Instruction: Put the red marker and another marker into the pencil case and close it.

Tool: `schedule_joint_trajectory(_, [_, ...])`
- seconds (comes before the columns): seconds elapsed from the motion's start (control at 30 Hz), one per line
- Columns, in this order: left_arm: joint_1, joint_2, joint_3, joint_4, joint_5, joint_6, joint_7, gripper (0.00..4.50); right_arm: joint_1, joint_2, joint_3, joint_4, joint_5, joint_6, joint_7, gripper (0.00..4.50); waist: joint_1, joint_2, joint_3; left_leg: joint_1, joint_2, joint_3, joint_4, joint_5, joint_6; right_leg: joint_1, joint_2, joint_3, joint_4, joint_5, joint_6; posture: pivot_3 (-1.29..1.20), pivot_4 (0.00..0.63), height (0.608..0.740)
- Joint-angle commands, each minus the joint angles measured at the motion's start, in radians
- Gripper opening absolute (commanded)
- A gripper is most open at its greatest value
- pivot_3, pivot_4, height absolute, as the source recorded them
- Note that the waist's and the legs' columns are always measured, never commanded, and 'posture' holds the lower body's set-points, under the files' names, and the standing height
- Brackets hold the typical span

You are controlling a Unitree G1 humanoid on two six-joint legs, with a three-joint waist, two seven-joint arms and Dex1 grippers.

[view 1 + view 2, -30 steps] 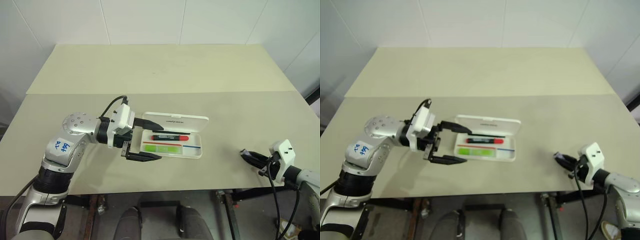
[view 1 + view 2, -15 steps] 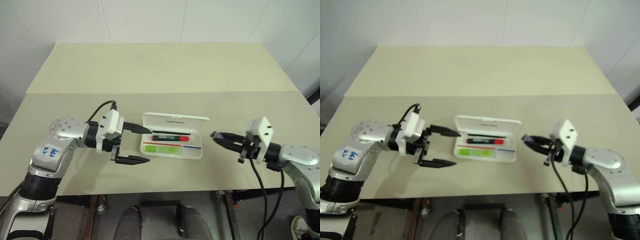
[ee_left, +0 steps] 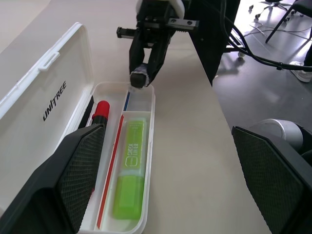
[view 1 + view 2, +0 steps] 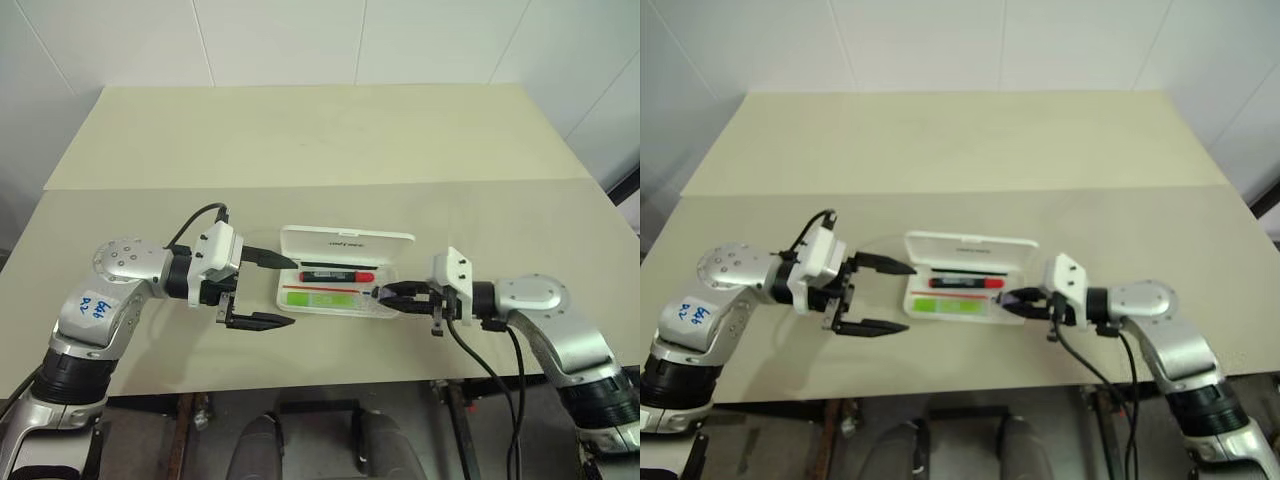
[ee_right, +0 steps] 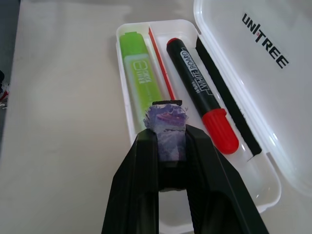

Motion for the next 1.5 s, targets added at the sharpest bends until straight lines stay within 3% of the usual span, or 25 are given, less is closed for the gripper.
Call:
schedule_joint_trajectory(0.03, [0.015, 0.018, 0.031, -0.048, -0.017, 0.002, 0.010, 4.50, -0.031, 0.021, 0.016, 0.054, -0.031, -0.058, 0.027, 0.38, 0.000, 0.000, 0.000, 0.000, 0.000, 0.000, 0.000, 0.000, 0.000, 0.000, 0.000, 0.000, 0.000, 0.000, 0.000, 0.00, 0.150, 0.740])
schedule_joint_trajectory(0.4, [0.027, 0.016, 0.037, -0.066, -0.014, 0.007, 0.020, 4.50, -0.043, 0.035, 0.022, 0.118, -0.058, -0.093, 0.070, 0.38, 0.001, 0.000, 0.000, 0.000, 0.000, 0.000, 0.000, 0.000, 0.000, -0.002, 0.000, 0.000, 0.003, 0.000, 0.001, 0.00, 0.150, 0.740])
schedule_joint_trajectory(0.77, [0.005, 0.006, 0.021, -0.046, -0.009, 0.000, 0.012, 4.50, -0.043, 0.012, -0.026, 0.053, -0.025, -0.066, 0.076, 4.35, 0.001, 0.000, 0.000, 0.000, 0.000, 0.000, 0.000, 0.000, 0.000, -0.002, 0.000, 0.000, 0.003, 0.000, 0.001, 0.00, 0.150, 0.740])
schedule_joint_trajectory(0.8, [0.004, 0.006, 0.021, -0.044, -0.009, 0.000, 0.011, 4.50, -0.041, 0.011, -0.032, 0.038, -0.017, -0.055, 0.075, 4.48, 0.001, 0.000, 0.000, 0.000, 0.000, 0.000, 0.000, 0.000, 0.000, -0.002, 0.000, 0.000, 0.003, 0.000, 0.001, 0.00, 0.150, 0.740])
schedule_joint_trajectory(1.03, [0.006, 0.014, 0.028, -0.033, -0.010, -0.004, -0.004, 4.50, 0.032, -0.045, -0.131, -0.197, 0.128, 0.102, 0.061, 4.48, 0.002, 0.000, 0.000, 0.000, 0.000, 0.000, 0.000, 0.000, 0.000, -0.002, 0.000, 0.000, 0.004, 0.000, 0.001, 0.00, 0.150, 0.740])
schedule_joint_trajectory(1.23, [0.038, 0.026, 0.079, -0.027, -0.023, -0.007, 0.006, 4.50, 0.260, -0.151, -0.308, -0.413, 0.214, 0.203, 0.014, 4.48, 0.015, 0.000, 0.000, 0.000, 0.000, 0.000, -0.001, 0.000, -0.001, -0.002, 0.000, 0.000, 0.003, 0.000, 0.000, 0.00, 0.150, 0.740])
schedule_joint_trajectory(1.47, [0.055, 0.023, 0.149, -0.012, -0.054, -0.014, 0.021, 4.50, 0.356, -0.170, -0.496, -0.468, 0.280, 0.236, -0.053, 4.48, 0.003, 0.000, 0.000, 0.000, 0.000, 0.001, 0.000, 0.000, -0.001, -0.002, 0.000, 0.001, 0.002, 0.000, 0.000, 0.00, 0.150, 0.740])
schedule_joint_trajectory(1.5, [0.054, 0.023, 0.153, -0.008, -0.063, -0.014, 0.015, 4.31, 0.363, -0.173, -0.507, -0.475, 0.291, 0.241, -0.051, 4.49, 0.003, 0.000, 0.000, 0.000, 0.000, 0.001, 0.000, 0.000, -0.001, -0.002, 0.000, 0.001, 0.002, 0.000, 0.000, 0.00, 0.150, 0.740])
